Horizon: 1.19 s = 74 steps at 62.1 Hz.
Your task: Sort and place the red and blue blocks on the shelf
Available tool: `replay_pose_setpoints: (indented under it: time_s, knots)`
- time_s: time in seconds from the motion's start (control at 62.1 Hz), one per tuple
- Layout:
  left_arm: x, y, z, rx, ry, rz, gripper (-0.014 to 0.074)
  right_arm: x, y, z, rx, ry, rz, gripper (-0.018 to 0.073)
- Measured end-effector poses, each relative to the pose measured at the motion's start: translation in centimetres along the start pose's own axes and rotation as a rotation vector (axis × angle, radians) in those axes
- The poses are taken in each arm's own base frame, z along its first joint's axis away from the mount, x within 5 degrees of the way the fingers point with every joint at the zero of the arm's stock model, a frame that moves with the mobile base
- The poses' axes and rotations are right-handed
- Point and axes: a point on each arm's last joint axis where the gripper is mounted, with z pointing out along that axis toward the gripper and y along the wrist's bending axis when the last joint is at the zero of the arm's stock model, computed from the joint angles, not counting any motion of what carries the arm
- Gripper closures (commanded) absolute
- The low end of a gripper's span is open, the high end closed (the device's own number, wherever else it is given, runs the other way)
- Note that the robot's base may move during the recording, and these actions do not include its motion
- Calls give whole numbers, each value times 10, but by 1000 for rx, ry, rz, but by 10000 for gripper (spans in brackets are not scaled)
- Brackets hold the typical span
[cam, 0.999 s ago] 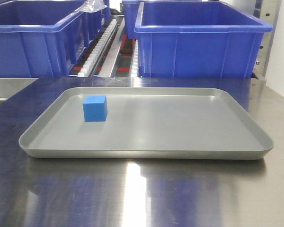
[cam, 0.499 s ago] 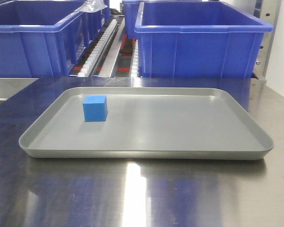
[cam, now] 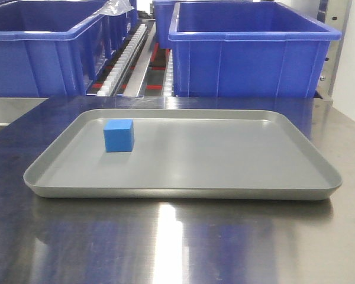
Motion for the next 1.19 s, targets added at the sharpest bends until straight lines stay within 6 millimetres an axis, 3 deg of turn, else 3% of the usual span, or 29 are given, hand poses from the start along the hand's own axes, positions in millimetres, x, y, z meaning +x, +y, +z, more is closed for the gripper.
replay_pose_setpoints:
  time_s: [0.306,0.467,0.725,0.934,1.192]
  knots:
    - [1,0,0,3,14,0,471,0,0,0,0,0,0,470]
    - [5,-3,-1,33,139,7,472,0,0,0,0,0,0,470]
    - [-54,0,9,32,150,46,471,0,0,0,0,0,0,470]
    - [-92,1,40,38,234,39,471,0,0,0,0,0,0,470]
    - [-110,-14,99,147,521,-24,471,0,0,0,0,0,0,470]
